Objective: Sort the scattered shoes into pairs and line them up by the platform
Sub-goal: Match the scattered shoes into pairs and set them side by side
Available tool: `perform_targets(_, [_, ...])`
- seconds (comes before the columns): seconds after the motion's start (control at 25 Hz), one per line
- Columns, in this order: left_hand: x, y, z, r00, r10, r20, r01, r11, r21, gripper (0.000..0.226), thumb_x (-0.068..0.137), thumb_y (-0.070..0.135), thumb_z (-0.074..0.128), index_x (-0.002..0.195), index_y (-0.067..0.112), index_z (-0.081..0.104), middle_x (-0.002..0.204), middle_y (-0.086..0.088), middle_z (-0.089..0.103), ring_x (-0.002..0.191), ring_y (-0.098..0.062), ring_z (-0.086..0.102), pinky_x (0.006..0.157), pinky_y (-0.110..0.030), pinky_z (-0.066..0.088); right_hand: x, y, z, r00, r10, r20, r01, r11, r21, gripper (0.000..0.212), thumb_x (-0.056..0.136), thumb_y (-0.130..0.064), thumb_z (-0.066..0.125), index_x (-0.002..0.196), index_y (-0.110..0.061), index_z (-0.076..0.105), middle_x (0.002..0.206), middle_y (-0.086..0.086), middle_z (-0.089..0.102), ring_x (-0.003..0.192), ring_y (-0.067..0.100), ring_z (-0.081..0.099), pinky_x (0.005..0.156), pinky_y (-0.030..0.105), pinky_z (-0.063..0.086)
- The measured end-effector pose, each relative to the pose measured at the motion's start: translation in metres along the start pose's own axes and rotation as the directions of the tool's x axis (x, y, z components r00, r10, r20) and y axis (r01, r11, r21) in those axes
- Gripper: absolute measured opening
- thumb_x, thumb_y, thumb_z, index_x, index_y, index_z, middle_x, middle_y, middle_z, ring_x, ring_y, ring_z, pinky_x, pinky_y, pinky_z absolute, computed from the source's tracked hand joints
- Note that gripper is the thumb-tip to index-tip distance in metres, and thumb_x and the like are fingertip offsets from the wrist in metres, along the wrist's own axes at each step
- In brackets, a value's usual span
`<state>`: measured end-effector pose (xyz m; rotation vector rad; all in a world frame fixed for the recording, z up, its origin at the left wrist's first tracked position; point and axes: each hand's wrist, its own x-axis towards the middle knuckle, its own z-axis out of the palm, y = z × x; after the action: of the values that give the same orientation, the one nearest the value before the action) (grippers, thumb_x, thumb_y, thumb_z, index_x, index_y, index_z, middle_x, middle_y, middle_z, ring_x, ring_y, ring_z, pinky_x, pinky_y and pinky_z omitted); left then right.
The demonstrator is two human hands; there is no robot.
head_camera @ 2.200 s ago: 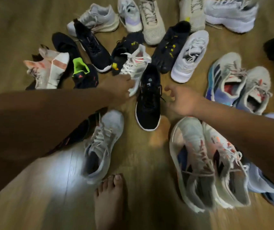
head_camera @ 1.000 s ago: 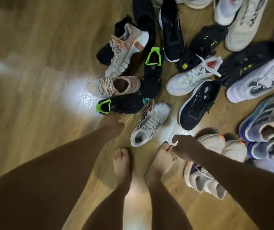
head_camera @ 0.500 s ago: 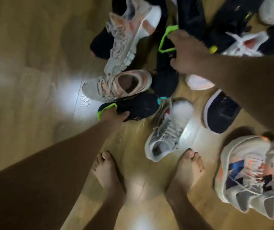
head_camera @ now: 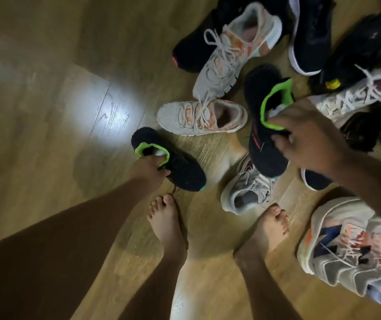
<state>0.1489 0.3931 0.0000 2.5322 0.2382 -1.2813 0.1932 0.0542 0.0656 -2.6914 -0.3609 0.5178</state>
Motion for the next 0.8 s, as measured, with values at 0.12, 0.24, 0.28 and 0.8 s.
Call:
perform_targets(0.12, [-0.003, -0.017, -0.009, 0.999, 0.041, -0.023, -0.041, 0.999, 0.003, 0.044, 0.090, 0.025, 0.062, 0.134, 0.027, 0.056, 0.116, -0.012, 0.065, 0.102, -0.031, 0.063, 0.082, -0.031, 0.049, -0.008, -0.065, 0.006, 0.976, -0.218, -0.007, 0.218, 0.975, 0.030, 0.032, 0.068, -0.017, 0.066, 0.098, -0.010, 0.072, 0.089, 0.008, 0.068, 0.091, 0.034, 0.059, 0.068, 0.036, 0.050])
perform_targets(0.24, [-0.005, -0.026, -0.012, 0.997, 0.070, 0.024, -0.070, 0.998, 0.008, 0.047, 0.090, 0.025, 0.064, 0.136, 0.031, 0.055, 0.120, -0.010, 0.064, 0.101, -0.028, 0.064, 0.083, -0.028, 0.049, 0.003, -0.132, 0.046, 0.925, -0.319, 0.209, 0.330, 0.944, -0.019, 0.031, 0.074, -0.020, 0.062, 0.105, -0.017, 0.069, 0.093, 0.004, 0.065, 0.102, 0.029, 0.055, 0.067, 0.033, 0.047])
perform_targets(0.28, [-0.006, -0.030, -0.011, 0.997, 0.061, 0.052, -0.061, 0.998, -0.017, 0.045, 0.089, 0.025, 0.065, 0.133, 0.030, 0.058, 0.117, -0.009, 0.066, 0.098, -0.027, 0.066, 0.085, -0.030, 0.051, 0.012, -0.151, 0.063, 0.906, -0.269, 0.325, 0.307, 0.949, -0.069, 0.030, 0.080, -0.021, 0.058, 0.109, -0.019, 0.065, 0.099, 0.004, 0.063, 0.108, 0.028, 0.050, 0.071, 0.034, 0.046])
perform_targets(0.8, [-0.013, -0.039, 0.014, 0.955, 0.277, 0.107, -0.284, 0.958, 0.049, 0.084, 0.084, 0.030, 0.063, 0.144, 0.044, 0.006, 0.080, -0.010, 0.061, 0.066, -0.021, 0.059, 0.055, -0.029, 0.046, 0.013, -0.149, 0.135, 0.904, 0.277, 0.327, -0.271, 0.960, -0.065, 0.057, 0.087, -0.021, 0.062, 0.138, -0.023, 0.036, 0.133, 0.014, 0.039, 0.116, 0.037, 0.045, 0.080, 0.042, 0.049])
